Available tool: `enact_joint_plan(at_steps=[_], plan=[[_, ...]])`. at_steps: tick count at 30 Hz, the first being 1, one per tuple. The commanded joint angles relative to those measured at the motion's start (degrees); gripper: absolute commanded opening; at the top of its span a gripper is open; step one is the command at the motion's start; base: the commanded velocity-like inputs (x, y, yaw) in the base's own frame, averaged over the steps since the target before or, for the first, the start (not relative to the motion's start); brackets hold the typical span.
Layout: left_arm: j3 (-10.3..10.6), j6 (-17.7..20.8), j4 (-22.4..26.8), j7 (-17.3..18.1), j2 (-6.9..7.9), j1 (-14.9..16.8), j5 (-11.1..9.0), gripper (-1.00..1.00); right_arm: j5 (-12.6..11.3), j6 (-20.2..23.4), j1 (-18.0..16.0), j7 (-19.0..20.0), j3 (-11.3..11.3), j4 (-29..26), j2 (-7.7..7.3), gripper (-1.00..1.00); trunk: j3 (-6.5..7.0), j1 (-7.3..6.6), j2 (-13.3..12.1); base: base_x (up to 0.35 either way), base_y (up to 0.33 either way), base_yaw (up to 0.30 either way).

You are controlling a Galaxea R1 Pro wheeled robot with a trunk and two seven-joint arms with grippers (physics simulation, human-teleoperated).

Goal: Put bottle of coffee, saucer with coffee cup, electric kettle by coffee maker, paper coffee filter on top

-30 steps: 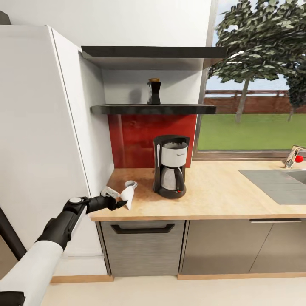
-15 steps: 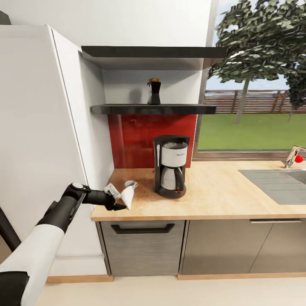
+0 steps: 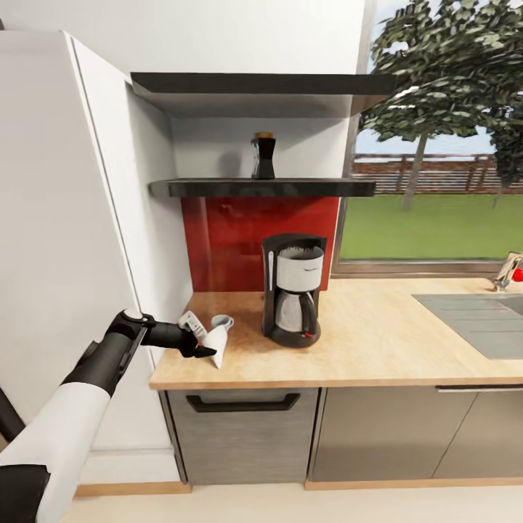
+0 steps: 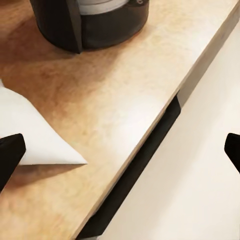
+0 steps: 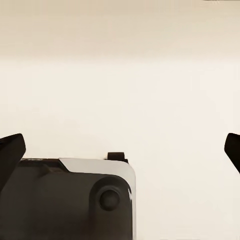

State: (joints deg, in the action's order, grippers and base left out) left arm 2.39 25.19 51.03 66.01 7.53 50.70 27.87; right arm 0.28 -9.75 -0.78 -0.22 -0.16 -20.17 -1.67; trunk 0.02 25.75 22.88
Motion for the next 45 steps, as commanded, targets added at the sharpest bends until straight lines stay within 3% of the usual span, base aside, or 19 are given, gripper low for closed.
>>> enact_joint_plan(at_steps=[1, 19, 27, 34, 45], plan=[[0.1, 0.6, 0.1, 0.2, -0.06, 0.0, 0.1, 1.00, 0.0, -0.2, 0.0, 0.0, 0.0, 0.0, 0.00, 1.00, -0.02, 0.03, 0.0, 0.051, 0.000, 0.000], [0.2, 0.6, 0.1, 0.2, -0.59, 0.0, 0.2, 1.00, 0.1, -0.2, 0.0, 0.0, 0.0, 0.1, 0.00, 1.00, -0.02, 0.03, 0.0, 0.141, 0.000, 0.000], [0.2, 0.6, 0.1, 0.2, -0.10, 0.0, 0.2, 1.00, 0.1, -0.2, 0.0, 0.0, 0.0, 0.1, 0.00, 1.00, -0.02, 0.03, 0.0, 0.107, 0.000, 0.000], [3.4, 0.6, 0.1, 0.3, 0.10, 0.0, 0.2, 1.00, 0.1, -0.2, 0.0, 0.0, 0.0, 0.1, 0.00, 1.00, -0.02, 0.03, 0.0, 0.102, 0.000, 0.000], [3.8, 0.6, 0.0, 0.3, 0.16, -0.2, 0.3, 1.00, 0.1, -0.2, 0.0, 0.0, 0.0, 0.1, 0.00, 1.00, -0.02, 0.03, 0.0, 0.182, 0.002, 0.000]])
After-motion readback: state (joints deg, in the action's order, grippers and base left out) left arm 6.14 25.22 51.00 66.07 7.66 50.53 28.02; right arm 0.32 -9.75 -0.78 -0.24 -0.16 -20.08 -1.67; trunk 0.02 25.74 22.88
